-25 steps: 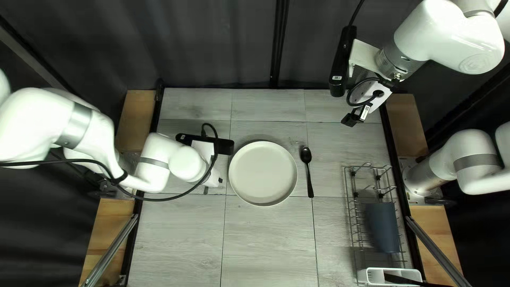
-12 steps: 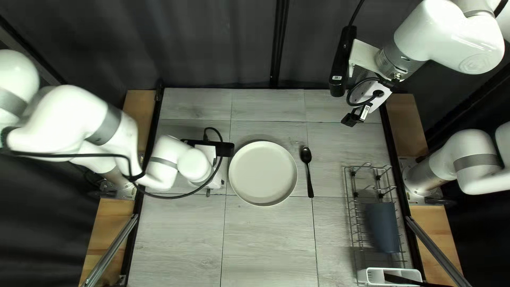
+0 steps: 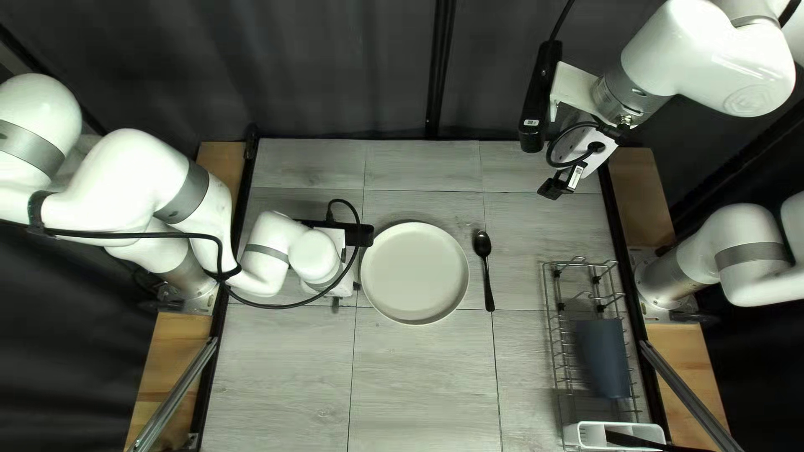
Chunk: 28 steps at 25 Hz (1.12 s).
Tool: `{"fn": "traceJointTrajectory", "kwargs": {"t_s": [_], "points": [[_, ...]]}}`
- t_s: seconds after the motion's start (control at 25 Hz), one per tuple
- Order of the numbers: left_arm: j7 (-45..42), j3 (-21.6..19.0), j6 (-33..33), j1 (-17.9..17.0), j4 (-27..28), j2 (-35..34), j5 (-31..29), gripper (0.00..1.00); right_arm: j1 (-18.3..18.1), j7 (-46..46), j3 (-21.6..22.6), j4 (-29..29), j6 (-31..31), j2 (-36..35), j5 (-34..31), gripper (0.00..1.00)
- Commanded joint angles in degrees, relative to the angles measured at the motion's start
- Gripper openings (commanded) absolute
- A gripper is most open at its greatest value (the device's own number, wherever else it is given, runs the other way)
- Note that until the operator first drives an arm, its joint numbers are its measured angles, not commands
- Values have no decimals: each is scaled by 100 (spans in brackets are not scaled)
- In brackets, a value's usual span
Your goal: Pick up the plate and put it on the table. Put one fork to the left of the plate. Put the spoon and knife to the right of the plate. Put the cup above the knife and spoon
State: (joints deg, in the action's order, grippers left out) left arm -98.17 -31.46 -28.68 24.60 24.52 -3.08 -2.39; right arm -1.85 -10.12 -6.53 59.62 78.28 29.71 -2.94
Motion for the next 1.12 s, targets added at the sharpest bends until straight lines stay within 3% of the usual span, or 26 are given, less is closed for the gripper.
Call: {"fn": "traceJointTrajectory", "kwargs": {"t_s": [0.04,0.2,0.6,0.68,0.72,0.84,1.12], "points": [[558,181,-681,-319,-75,-952,602,100,0,0,0,0,0,0,0,100],[1588,769,-2024,-734,160,-2387,753,100,0,0,0,0,0,0,0,100],[1588,769,-2024,-734,160,-2387,753,100,0,0,0,0,0,0,0,100],[2008,1153,-2413,-844,109,-2908,932,100,0,0,0,0,0,0,0,100],[2812,1657,-3068,-950,323,-3286,851,100,0,0,0,0,0,0,0,100],[4909,2591,-4305,-1354,731,-3822,361,100,0,0,0,0,0,0,0,100],[5113,2653,-4380,-1396,753,-3858,323,100,0,0,0,0,0,0,0,100]]}}
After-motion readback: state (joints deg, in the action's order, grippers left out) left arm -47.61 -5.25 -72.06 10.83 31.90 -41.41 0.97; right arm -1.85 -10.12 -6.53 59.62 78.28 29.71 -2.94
